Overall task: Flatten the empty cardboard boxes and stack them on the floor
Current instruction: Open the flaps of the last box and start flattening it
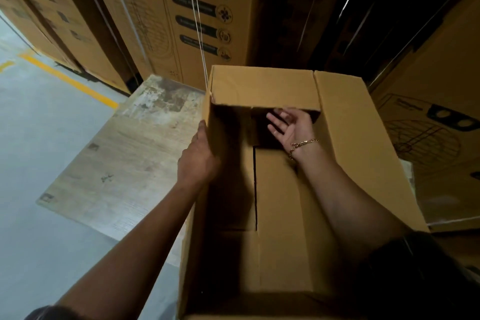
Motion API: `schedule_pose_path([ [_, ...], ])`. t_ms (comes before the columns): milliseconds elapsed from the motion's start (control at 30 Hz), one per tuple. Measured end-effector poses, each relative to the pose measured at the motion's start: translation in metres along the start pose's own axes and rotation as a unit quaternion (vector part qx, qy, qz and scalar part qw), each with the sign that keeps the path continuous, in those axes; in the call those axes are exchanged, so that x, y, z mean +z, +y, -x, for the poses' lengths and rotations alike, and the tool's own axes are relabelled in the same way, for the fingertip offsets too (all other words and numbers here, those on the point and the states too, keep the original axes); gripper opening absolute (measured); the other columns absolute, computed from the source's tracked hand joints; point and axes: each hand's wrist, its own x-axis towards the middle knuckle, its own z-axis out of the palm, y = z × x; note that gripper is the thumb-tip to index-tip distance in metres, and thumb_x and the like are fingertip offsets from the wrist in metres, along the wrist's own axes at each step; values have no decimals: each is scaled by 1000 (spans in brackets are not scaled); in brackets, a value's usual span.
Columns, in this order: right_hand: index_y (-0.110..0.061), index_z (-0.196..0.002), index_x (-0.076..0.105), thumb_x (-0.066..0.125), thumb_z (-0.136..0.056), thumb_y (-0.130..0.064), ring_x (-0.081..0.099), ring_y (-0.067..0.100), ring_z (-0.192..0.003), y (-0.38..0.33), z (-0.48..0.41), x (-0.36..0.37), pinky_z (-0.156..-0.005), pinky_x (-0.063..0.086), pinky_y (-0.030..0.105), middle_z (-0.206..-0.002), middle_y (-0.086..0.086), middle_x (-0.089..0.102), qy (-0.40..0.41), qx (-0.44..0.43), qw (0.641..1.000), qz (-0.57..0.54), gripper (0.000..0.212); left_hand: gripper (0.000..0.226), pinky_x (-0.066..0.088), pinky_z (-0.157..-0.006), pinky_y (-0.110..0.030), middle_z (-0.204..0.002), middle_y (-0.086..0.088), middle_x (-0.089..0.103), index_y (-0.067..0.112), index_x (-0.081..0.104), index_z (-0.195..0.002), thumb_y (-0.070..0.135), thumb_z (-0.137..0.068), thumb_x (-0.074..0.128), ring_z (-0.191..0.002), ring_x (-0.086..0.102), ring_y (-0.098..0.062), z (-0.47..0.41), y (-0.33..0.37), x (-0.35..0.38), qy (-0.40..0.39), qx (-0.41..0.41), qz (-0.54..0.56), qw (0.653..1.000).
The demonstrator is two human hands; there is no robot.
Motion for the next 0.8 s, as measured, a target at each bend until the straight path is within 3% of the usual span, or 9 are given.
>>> schedule_pose_path([
  [67,-17,-99,60,63,-91,-20,68,24,-106,-23,-10,13,-89,54,42,-110,3,68,11,-119,990,81,10,94,56,-83,-47,-143,-11,54,29,8,-159,15,-86,65,-105,65,-34,1,4,3,-5,-2,14,1000],
  [133,-20,-112,58,72,-83,-33,63,24,-111,-47,-29,23,-92,54,43,-119,2,64,36,-238,930,277,35,96,55,-86,-48,-143,-11,54,29,7,-160,11,-86,65,-108,65,-35,1,9,6,-9,-7,29,1000],
  [200,-23,-132,51,73,-81,-41,51,25,-125,-69,-54,24,-100,48,41,-138,3,50,69,-301,807,502,58,96,53,-89,-48,-146,-11,50,26,5,-160,10,-87,64,-112,63,-35,4,13,10,-14,-9,30,999],
  [267,-24,-141,45,70,-85,-40,39,29,-134,-85,-79,21,-107,39,43,-146,5,40,80,-319,692,643,64,97,51,-91,-46,-152,-10,45,25,2,-161,10,-87,63,-115,61,-34,4,15,11,-18,-9,27,999],
  [400,-29,-149,34,64,-89,-41,29,33,-140,-99,-121,13,-109,28,50,-157,2,28,58,-266,523,807,68,99,52,-93,-47,-154,-8,43,25,1,-161,10,-86,63,-117,60,-32,1,14,8,-22,-12,35,999],
  [467,-32,-150,32,63,-90,-42,28,33,-141,-100,-135,13,-110,25,55,-157,1,28,45,-237,489,838,68,99,53,-91,-47,-154,-7,42,25,1,-161,10,-86,63,-115,61,-31,0,13,7,-22,-11,34,999],
  [667,-25,-135,44,52,-95,-40,40,34,-130,-81,-146,11,-104,27,59,-137,10,46,85,-232,443,861,44,99,54,-89,-43,-155,-7,40,24,0,-161,10,-87,65,-112,62,-28,-1,15,12,-18,-8,21,1000],
  [733,-25,-136,42,56,-92,-43,40,33,-130,-83,-144,6,-106,25,58,-138,10,45,72,-235,444,862,49,99,52,-90,-42,-156,-6,39,24,1,-162,9,-87,64,-115,62,-28,0,16,14,-16,-6,15,1000],
  [800,-24,-145,33,65,-87,-43,33,32,-137,-86,-137,-1,-112,22,59,-148,11,36,52,-233,440,866,69,98,51,-92,-44,-156,-7,40,23,1,-161,9,-87,62,-117,60,-30,0,16,14,-13,-9,12,1000],
])
